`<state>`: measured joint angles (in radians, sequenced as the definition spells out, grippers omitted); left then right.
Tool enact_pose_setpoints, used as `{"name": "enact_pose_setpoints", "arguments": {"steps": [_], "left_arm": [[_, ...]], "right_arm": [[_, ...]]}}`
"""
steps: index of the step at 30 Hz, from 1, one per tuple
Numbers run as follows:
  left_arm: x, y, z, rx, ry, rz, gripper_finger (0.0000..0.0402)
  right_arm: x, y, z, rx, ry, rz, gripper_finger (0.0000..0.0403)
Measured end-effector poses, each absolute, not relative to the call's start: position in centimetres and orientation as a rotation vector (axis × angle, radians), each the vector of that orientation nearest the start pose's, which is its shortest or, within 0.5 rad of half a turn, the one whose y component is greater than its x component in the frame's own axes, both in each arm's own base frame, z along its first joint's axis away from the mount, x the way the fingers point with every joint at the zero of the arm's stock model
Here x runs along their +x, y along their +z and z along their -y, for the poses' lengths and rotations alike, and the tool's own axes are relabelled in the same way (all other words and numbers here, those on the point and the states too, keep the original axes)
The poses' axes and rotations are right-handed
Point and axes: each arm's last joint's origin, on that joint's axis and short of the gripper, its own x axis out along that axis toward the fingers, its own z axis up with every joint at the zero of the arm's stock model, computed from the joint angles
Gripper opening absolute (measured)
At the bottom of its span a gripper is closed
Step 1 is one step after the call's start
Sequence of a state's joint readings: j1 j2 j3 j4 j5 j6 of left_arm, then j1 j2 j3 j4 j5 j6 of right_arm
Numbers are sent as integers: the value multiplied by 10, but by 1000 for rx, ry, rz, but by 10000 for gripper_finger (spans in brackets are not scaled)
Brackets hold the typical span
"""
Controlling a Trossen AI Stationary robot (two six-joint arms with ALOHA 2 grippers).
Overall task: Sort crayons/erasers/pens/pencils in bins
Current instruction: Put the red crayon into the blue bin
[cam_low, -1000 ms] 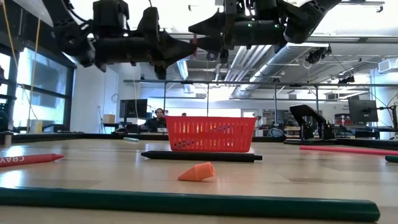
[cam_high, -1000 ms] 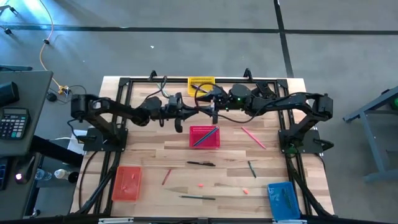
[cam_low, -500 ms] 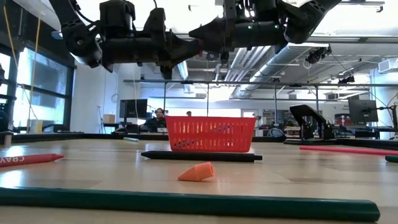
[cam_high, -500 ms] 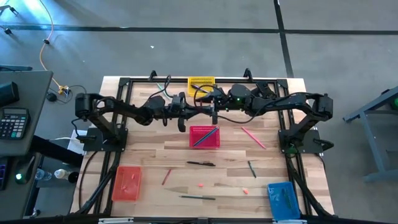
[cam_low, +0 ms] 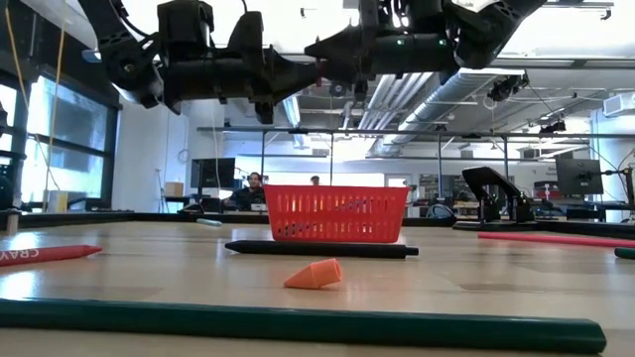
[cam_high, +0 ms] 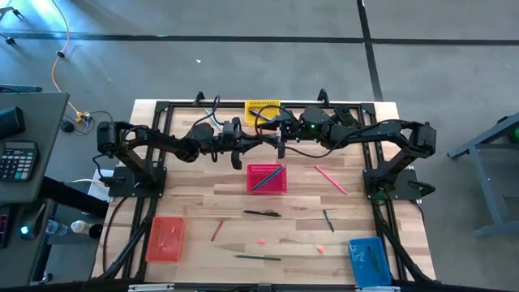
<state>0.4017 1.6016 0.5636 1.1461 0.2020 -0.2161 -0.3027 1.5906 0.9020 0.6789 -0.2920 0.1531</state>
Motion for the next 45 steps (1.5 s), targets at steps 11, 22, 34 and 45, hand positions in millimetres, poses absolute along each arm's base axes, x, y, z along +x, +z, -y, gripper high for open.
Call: {"name": "enact_pose_setpoints", "arguments": {"steps": [11, 22, 34, 45], "left_arm": [[277, 198, -115, -177, 198, 135, 5], [277, 198, -115, -179, 199, 136, 5], [277, 198, -114, -218, 144, 135, 84], [263, 180, -110, -162, 175, 79, 148]], "right_arm": [[335, 257, 96, 158, -5, -6, 111], [335, 257, 96, 154, -6, -14, 62], [332, 260, 95, 153, -6, -12, 8], [303, 287, 88, 171, -124, -104, 10]]}}
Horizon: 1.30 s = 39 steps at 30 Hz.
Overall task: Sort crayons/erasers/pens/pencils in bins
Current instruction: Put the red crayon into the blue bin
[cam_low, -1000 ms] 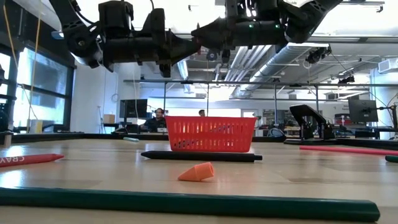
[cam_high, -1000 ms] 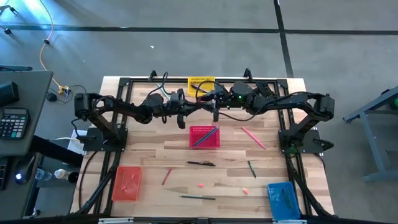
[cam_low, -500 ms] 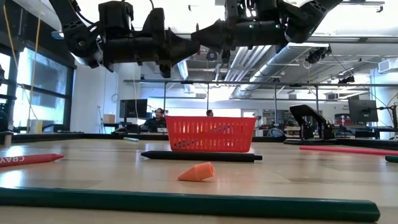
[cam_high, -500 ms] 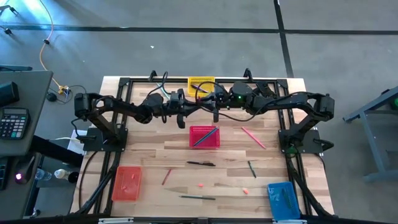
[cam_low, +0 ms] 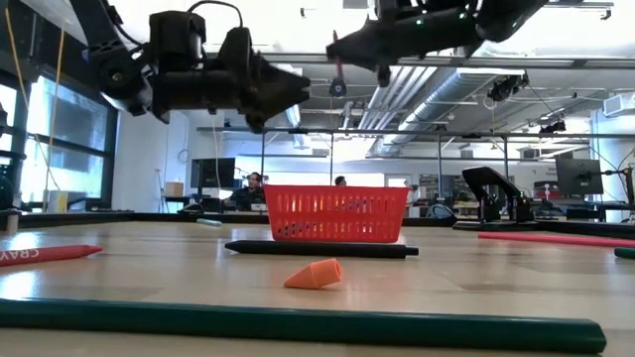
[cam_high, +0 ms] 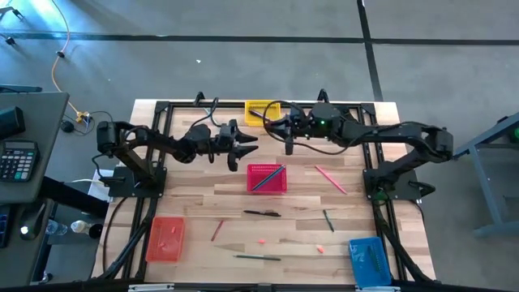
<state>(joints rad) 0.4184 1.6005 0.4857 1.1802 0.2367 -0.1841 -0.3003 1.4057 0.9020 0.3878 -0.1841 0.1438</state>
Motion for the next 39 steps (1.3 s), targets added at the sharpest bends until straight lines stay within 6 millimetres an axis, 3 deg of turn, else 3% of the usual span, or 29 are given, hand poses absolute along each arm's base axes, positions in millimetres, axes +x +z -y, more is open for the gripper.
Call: {"name": "enact_pose_setpoints", "arguments": {"steps": [10, 19, 25, 35, 39], "left_arm": [[250, 166, -114, -68, 256, 20, 128], [240, 168, -133, -10, 336, 37, 101], [234, 171, -143, 25, 379, 57, 81], [230, 169, -149, 16, 397, 47, 60], [229, 168, -149, 31, 398, 35, 53]], "right_arm": [[278, 276, 34, 438, -310, -434, 10], [260, 255, -45, 840, -339, -705, 9], [242, 250, -93, 1132, -397, -788, 9], [215, 299, -151, 1258, -659, -1056, 9], [202, 299, -179, 1304, -834, -1257, 9]]}}
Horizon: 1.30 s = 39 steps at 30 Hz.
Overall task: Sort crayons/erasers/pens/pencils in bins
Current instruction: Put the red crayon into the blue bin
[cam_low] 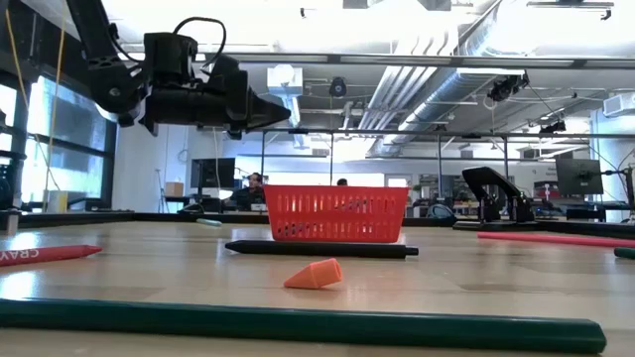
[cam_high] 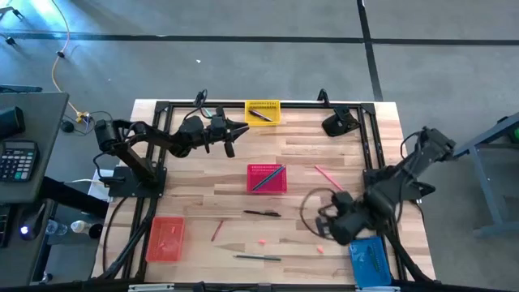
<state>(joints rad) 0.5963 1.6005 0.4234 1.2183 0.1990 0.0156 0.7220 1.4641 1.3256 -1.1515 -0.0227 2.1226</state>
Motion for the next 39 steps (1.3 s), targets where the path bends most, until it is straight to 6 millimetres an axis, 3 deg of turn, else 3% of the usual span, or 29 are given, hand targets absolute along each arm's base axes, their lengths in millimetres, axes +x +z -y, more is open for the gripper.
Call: {"name": "enact_pose_setpoints", "arguments": {"steps": [6, 12, 25, 32, 39], "left_arm": [[224, 164, -151, 30, 417, 16, 44], [223, 164, -153, 13, 423, 20, 35], [223, 163, -152, 7, 417, 8, 17], [223, 163, -152, 7, 416, 7, 9], [223, 163, -152, 7, 417, 7, 7]], "right_arm": [[193, 276, -221, 1338, -905, -1457, 9], [191, 254, -238, 1261, -988, -1548, 9], [166, 227, -258, 996, -1103, -1626, 9], [157, 189, -264, 1019, -1000, -1670, 8], [151, 173, -261, 999, -973, -1693, 9]]}}
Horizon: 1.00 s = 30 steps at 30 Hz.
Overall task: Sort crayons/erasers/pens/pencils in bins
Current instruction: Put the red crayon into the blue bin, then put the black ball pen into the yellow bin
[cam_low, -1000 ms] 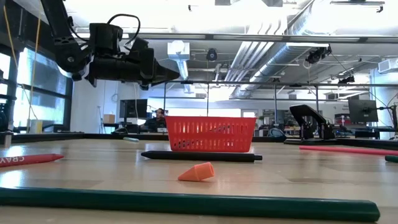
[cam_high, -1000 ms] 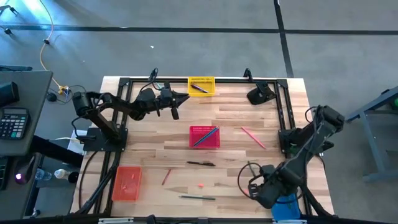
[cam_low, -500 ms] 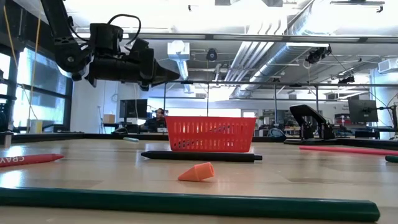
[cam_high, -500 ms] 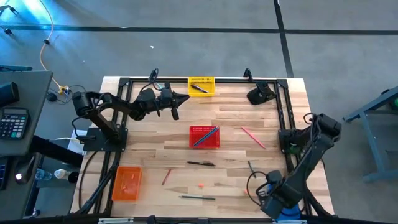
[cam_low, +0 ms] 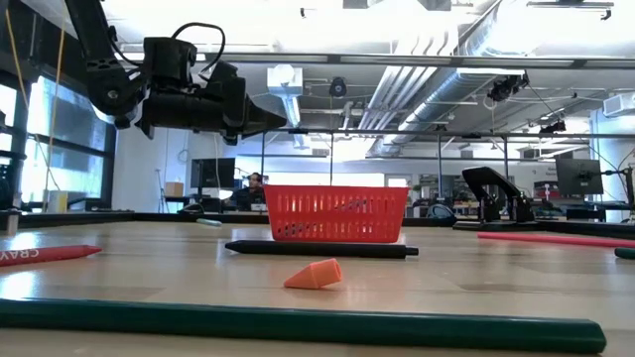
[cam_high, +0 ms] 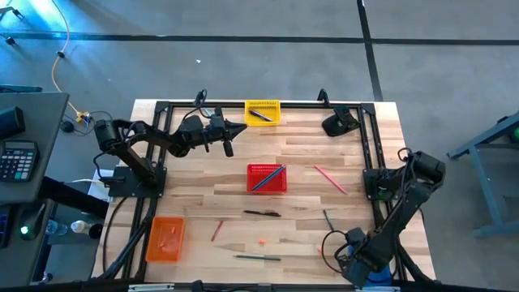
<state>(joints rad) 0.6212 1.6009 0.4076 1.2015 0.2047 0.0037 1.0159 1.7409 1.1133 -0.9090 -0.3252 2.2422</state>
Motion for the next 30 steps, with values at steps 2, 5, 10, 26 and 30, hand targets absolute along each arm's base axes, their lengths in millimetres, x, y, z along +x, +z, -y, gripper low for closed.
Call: {"name": "enact_pose_setpoints", "arguments": {"steps": [2, 5, 10, 26, 30], "left_arm": [[223, 163, -153, 7, 417, 7, 7], [223, 163, -153, 14, 418, 5, 7], [223, 163, -153, 15, 418, 5, 7], [223, 162, -153, 25, 422, 2, 7], [223, 162, -153, 26, 423, 2, 7]], "right_arm": [[149, 168, -261, 1012, -965, -1693, 9], [147, 162, -259, 1016, -971, -1692, 15], [147, 161, -258, 1015, -984, -1726, 57], [160, 238, -246, 1011, -887, -1771, 102], [162, 270, -224, 942, -872, -1592, 31]]}}
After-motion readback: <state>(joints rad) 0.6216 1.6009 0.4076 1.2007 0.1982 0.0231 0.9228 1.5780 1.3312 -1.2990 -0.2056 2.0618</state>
